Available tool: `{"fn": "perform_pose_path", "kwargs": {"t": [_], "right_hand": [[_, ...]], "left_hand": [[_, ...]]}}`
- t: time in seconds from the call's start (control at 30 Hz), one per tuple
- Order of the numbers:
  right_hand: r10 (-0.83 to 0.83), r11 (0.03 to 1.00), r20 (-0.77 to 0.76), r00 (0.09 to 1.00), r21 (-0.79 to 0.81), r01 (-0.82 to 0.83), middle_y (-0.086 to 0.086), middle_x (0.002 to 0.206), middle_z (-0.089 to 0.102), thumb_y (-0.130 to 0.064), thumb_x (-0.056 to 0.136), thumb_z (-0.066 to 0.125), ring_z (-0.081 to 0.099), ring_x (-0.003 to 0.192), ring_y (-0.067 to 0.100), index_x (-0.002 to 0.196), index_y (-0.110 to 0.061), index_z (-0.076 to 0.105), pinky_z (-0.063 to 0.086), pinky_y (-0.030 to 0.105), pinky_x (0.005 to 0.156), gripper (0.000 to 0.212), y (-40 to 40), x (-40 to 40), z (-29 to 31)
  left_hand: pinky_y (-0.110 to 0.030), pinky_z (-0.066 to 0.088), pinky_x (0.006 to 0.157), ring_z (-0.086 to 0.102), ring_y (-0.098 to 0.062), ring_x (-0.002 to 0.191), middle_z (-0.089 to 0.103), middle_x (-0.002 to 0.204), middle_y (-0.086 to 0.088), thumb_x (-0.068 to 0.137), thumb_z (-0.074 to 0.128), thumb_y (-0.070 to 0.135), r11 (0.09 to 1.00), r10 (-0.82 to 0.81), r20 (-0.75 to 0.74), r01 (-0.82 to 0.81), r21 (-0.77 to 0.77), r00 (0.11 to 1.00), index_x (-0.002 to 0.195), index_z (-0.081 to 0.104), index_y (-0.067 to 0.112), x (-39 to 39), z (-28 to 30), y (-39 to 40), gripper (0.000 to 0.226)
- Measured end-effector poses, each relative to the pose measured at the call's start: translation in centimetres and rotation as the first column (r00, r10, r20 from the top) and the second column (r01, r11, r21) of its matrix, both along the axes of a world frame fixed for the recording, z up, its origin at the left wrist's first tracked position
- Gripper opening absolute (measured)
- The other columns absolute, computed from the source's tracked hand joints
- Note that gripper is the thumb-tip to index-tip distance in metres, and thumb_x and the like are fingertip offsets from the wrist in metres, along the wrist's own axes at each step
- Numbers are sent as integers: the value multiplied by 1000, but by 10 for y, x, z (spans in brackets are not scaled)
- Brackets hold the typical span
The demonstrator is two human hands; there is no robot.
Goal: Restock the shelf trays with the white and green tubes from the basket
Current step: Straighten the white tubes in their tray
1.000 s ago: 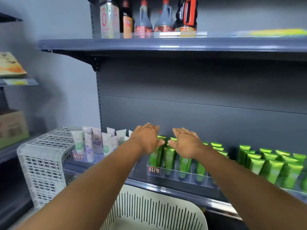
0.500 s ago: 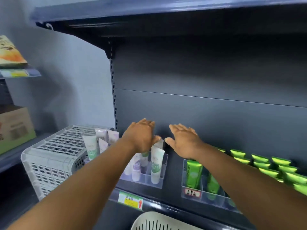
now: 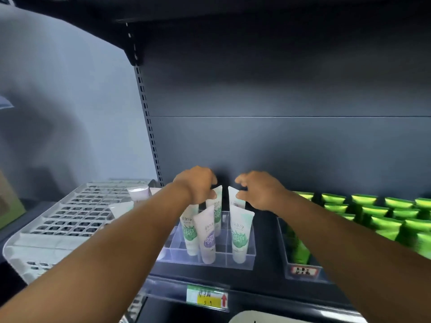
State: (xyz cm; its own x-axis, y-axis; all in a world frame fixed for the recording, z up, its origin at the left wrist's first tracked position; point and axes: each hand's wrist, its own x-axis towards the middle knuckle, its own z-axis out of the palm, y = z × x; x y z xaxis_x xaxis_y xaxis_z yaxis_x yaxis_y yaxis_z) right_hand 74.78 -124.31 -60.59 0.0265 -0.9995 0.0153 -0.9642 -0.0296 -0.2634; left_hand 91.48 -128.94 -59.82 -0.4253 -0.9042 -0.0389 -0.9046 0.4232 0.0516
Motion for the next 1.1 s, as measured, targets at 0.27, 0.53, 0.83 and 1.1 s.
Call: {"fn": "perform_pose_path", "kwargs": {"t": [0.27,0.53,0.83,1.1], "right_hand": [[-58,998,-118,991,22,61,3,85,64,-13,86,54,56,79,22,75,-16,68,40,25,59,19,-22,9,-8],[-89,996,-54,995,6,89,0,110,70,-17,91,55,64,98,19,107,-21,73,52,31,84,24,-26,3,-11],[-91,996,-39,995,-26,90,2,110,70,-18,92,54,64,96,19,106,-19,72,53,31,81,23,-27,7,-18],[-97,995,-33,995,5,97,5,112,69,-17,92,54,61,90,18,107,-17,70,48,28,71,22,-24,9,-18]], "left_hand": [[-32,52,79,65,-24,95,70,102,0,85,64,28,997,-82,-48,83,3,995,102,69,24,2,-19,-35,18],[-32,53,82,65,-23,96,71,107,1,88,62,25,991,-130,-133,129,-18,982,104,70,25,5,-25,-45,18],[-34,55,82,67,-21,88,72,99,1,87,63,23,992,-123,-206,123,-13,971,95,73,24,9,-30,-40,13],[-35,54,85,65,-23,97,70,111,-1,88,63,22,991,-124,-210,131,19,970,109,71,25,12,-31,-40,22]]}}
